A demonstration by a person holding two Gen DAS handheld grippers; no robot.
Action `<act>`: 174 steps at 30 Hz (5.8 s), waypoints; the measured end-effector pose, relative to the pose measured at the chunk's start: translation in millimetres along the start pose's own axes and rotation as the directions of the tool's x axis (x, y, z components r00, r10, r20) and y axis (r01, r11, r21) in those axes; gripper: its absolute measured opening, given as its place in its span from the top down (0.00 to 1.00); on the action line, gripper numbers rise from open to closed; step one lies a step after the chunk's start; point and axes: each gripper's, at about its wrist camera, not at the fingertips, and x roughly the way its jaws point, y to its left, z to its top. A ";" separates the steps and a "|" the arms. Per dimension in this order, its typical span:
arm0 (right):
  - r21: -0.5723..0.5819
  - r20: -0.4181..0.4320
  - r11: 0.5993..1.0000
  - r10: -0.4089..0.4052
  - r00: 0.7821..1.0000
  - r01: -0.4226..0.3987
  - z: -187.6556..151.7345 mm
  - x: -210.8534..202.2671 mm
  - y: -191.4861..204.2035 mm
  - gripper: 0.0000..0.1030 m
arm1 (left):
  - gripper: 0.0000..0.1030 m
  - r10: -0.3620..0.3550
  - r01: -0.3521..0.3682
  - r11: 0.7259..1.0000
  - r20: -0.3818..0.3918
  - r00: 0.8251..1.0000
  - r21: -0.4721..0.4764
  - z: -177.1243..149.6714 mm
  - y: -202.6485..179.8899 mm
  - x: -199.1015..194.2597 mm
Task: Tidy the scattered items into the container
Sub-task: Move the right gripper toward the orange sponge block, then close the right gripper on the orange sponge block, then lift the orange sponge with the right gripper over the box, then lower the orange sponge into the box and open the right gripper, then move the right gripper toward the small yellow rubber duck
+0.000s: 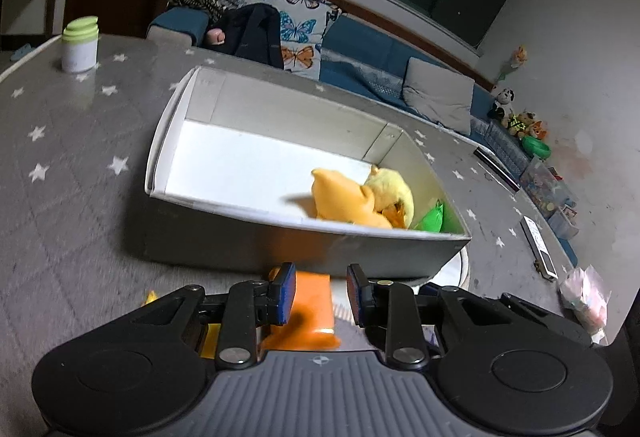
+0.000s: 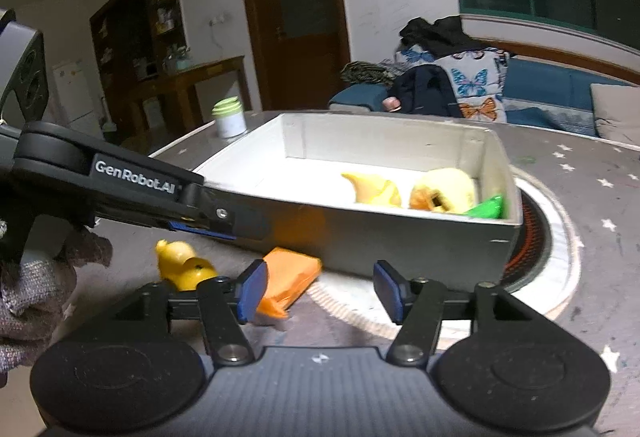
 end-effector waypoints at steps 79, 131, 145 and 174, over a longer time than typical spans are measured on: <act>-0.177 0.050 0.984 0.025 0.998 -0.016 42.3 18.1 31.1 0.54 | 0.69 -0.014 0.022 0.992 0.063 0.998 -0.123 39.9 -7.0 -7.5; -0.038 0.000 0.999 0.031 1.000 -0.031 54.7 57.8 -22.3 0.47 | 0.69 0.015 -0.013 0.986 0.014 1.000 -0.169 62.9 33.0 48.6; -0.027 0.048 0.999 0.041 0.998 -0.039 40.4 18.1 -9.0 0.39 | 0.69 0.040 -0.031 0.990 0.064 0.997 -0.139 43.3 26.8 11.3; -0.090 -0.064 0.987 0.125 0.990 -0.131 0.6 35.7 34.6 0.25 | 0.67 0.142 -0.121 0.967 0.079 0.987 -0.225 -11.1 67.7 -42.8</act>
